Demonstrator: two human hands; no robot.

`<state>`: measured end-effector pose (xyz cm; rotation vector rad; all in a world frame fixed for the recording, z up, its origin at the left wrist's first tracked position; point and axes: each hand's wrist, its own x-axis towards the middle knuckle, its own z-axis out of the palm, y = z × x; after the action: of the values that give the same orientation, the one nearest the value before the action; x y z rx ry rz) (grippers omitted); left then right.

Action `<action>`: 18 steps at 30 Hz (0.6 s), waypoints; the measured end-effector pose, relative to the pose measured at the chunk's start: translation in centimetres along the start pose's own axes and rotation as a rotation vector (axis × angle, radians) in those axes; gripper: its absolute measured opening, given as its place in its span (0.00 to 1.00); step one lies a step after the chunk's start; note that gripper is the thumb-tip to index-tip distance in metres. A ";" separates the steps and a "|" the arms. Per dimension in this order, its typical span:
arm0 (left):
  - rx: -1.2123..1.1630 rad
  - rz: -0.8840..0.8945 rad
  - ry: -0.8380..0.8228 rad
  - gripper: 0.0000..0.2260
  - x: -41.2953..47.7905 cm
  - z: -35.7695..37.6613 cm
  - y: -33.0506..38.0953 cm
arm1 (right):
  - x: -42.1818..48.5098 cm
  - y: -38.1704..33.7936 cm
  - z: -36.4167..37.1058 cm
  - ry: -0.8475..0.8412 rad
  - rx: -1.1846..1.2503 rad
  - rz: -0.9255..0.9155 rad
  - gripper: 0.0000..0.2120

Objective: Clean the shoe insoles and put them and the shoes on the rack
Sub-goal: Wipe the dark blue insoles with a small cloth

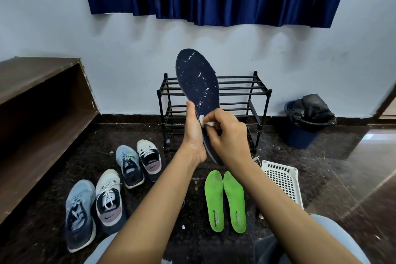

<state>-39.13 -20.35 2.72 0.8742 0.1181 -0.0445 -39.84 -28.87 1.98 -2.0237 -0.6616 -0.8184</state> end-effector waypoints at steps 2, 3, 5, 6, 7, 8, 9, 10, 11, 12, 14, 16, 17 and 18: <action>0.007 0.012 0.003 0.30 0.0 0.1 -0.2 | 0.1 0.1 -0.1 0.017 0.004 -0.004 0.07; 0.013 0.019 0.003 0.30 0.0 0.1 -0.1 | 0.1 0.1 -0.1 0.012 0.014 -0.006 0.08; 0.033 0.024 0.000 0.31 0.1 -0.2 0.1 | -0.1 0.0 -0.1 -0.022 0.028 -0.012 0.09; 0.038 0.014 -0.007 0.33 0.2 -0.4 0.4 | -0.2 0.0 0.0 -0.041 0.032 -0.018 0.10; 0.039 0.000 -0.016 0.35 0.2 -0.6 0.6 | -0.4 -0.1 0.1 -0.056 0.039 -0.026 0.10; 0.038 -0.007 -0.022 0.37 0.3 -0.7 0.9 | -0.6 -0.2 0.2 -0.067 0.047 -0.035 0.10; 0.041 -0.009 -0.025 0.38 0.3 -0.9 1.1 | -0.8 -0.2 0.3 -0.074 0.054 -0.041 0.09; 0.041 -0.009 -0.028 0.38 0.3 -1.0 1.2 | -1.0 -0.3 0.3 -0.080 0.058 -0.042 0.09; 0.039 -0.004 -0.026 0.38 0.2 -1.1 1.2 | -1.1 -0.3 0.4 -0.081 0.059 -0.038 0.09; 0.041 0.010 -0.026 0.38 0.2 -1.1 1.1 | -1.1 -0.3 0.4 -0.074 0.057 -0.034 0.09; 0.050 0.031 -0.020 0.37 0.3 -0.9 0.5 | -0.8 -0.2 0.4 -0.043 0.047 -0.030 0.08; 0.053 0.035 0.012 0.33 0.2 -0.5 -0.1 | -0.4 -0.1 0.2 -0.008 0.027 -0.022 0.07; 0.057 0.023 0.018 0.32 0.1 -0.2 -0.3 | -0.1 0.0 0.1 0.009 0.017 -0.014 0.07; 0.064 0.002 0.012 0.32 0.2 -0.2 -0.5 | 0.1 0.1 0.0 0.024 0.013 -0.006 0.08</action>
<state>-38.98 -20.52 2.24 0.9384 0.1274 -0.0418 -39.70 -28.86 2.00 -1.9983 -0.6585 -0.8386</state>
